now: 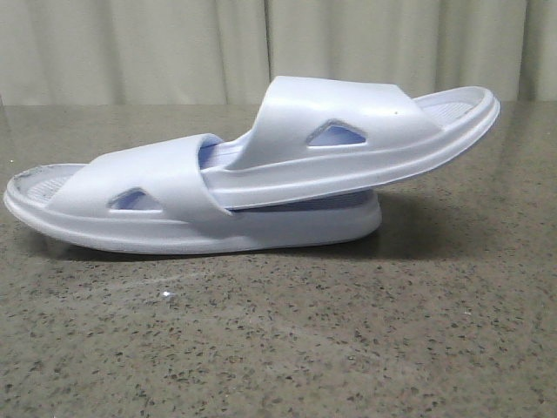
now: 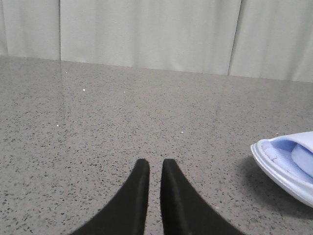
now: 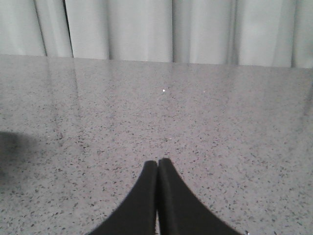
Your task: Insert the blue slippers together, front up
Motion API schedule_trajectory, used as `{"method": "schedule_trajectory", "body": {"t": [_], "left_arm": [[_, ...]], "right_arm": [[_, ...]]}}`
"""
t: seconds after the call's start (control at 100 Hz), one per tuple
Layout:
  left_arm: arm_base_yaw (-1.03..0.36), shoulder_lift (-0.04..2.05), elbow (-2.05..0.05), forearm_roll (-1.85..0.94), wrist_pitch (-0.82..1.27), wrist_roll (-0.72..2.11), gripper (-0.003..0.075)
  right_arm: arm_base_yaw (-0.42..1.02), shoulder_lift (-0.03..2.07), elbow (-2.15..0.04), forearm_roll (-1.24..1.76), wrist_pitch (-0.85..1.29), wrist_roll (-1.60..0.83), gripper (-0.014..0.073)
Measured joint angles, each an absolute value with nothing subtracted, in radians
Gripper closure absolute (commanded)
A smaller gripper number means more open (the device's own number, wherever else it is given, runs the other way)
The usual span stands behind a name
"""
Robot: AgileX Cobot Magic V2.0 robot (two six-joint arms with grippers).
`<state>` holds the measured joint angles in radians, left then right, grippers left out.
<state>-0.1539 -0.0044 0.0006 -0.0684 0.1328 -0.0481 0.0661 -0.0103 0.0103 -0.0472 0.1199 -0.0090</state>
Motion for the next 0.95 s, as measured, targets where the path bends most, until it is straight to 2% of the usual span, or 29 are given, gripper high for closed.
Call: {"method": "schedule_trajectory", "body": {"t": [0.95], "left_arm": [[-0.154, -0.004, 0.001, -0.068, 0.133, -0.048, 0.0704]], "right_arm": [[0.066, -0.010, 0.010, -0.031, 0.086, 0.000, 0.0701]]}}
